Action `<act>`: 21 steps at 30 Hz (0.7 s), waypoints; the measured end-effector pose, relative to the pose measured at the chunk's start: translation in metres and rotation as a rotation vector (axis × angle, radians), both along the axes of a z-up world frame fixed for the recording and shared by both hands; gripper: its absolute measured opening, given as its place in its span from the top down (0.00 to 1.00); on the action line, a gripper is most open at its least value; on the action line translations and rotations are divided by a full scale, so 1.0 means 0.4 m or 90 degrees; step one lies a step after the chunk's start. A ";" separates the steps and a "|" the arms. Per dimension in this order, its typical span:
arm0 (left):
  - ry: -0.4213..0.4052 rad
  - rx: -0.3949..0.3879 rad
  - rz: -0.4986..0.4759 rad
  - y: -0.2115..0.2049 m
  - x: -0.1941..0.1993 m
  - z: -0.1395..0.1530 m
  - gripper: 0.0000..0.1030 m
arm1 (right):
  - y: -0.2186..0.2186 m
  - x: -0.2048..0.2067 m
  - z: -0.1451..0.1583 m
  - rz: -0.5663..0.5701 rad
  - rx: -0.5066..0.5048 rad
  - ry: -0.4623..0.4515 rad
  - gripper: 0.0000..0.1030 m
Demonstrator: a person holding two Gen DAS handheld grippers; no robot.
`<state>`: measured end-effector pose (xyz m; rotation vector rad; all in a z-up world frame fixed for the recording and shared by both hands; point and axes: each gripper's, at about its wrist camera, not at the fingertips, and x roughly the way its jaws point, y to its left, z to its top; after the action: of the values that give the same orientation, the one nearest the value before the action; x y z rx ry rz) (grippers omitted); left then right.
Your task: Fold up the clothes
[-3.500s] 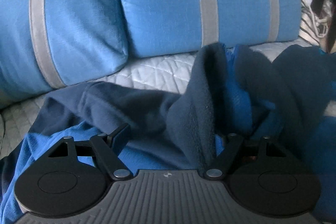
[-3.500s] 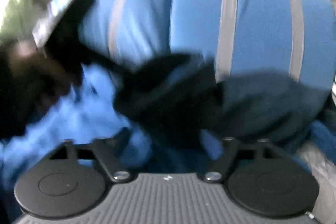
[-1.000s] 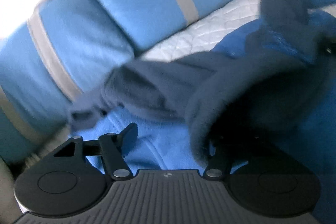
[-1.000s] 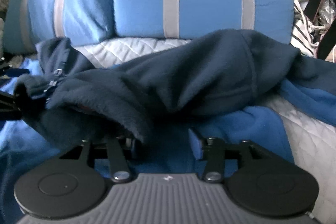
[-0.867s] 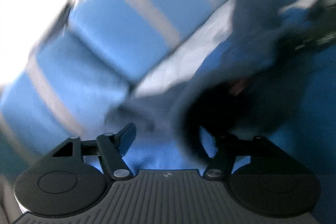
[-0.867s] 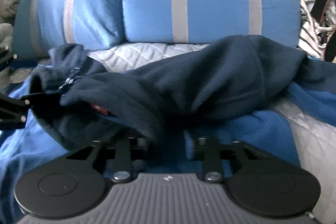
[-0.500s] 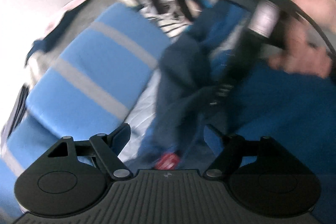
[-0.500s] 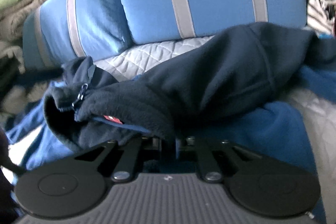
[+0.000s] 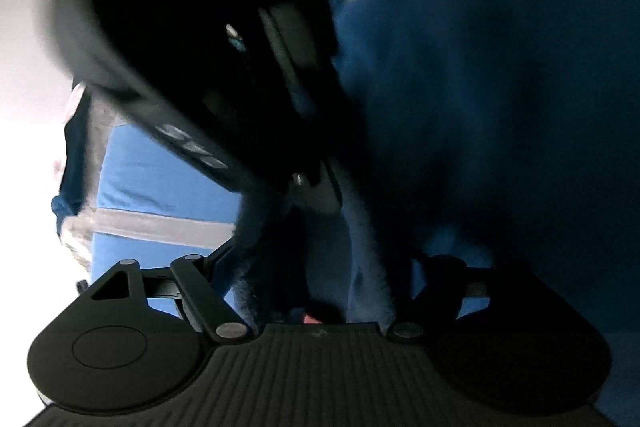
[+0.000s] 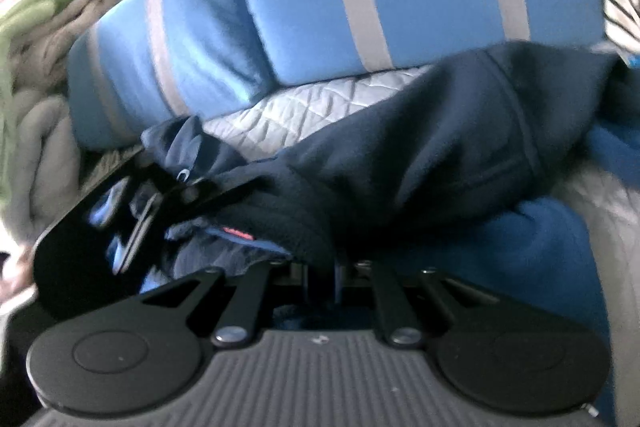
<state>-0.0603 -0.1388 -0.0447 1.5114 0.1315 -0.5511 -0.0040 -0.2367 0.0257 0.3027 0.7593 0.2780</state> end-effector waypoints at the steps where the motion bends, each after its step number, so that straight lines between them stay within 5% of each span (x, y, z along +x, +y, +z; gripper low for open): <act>1: -0.002 0.003 0.001 0.003 0.005 -0.001 0.37 | 0.004 -0.004 0.005 0.016 -0.013 -0.009 0.82; 2: -0.001 -0.005 0.008 0.007 0.011 0.005 0.55 | -0.003 -0.011 0.016 0.022 -0.013 -0.025 0.74; 3: 0.002 -0.021 0.019 0.010 0.017 0.017 0.65 | -0.010 -0.018 0.026 0.027 -0.011 -0.042 0.52; 6: 0.017 -0.082 0.040 0.031 0.038 0.056 0.76 | -0.055 -0.042 0.059 0.020 0.027 -0.095 0.19; 9: 0.064 -0.166 0.066 0.052 0.065 0.114 0.81 | -0.101 -0.063 0.086 0.001 0.050 -0.143 0.18; 14: 0.155 -0.339 0.100 0.116 0.122 0.224 0.85 | -0.025 -0.114 0.096 0.074 -0.221 -0.272 0.12; 17: 0.248 -0.479 0.154 0.167 0.167 0.280 0.86 | 0.016 -0.116 0.074 0.108 -0.331 -0.301 0.11; 21: 0.340 -0.577 0.188 0.199 0.197 0.313 0.86 | 0.062 -0.105 0.059 0.150 -0.439 -0.335 0.13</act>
<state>0.0185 -0.0593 0.0806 0.4317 0.4433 -0.6427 -0.0462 -0.2119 0.0491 -0.5031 0.3297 0.2836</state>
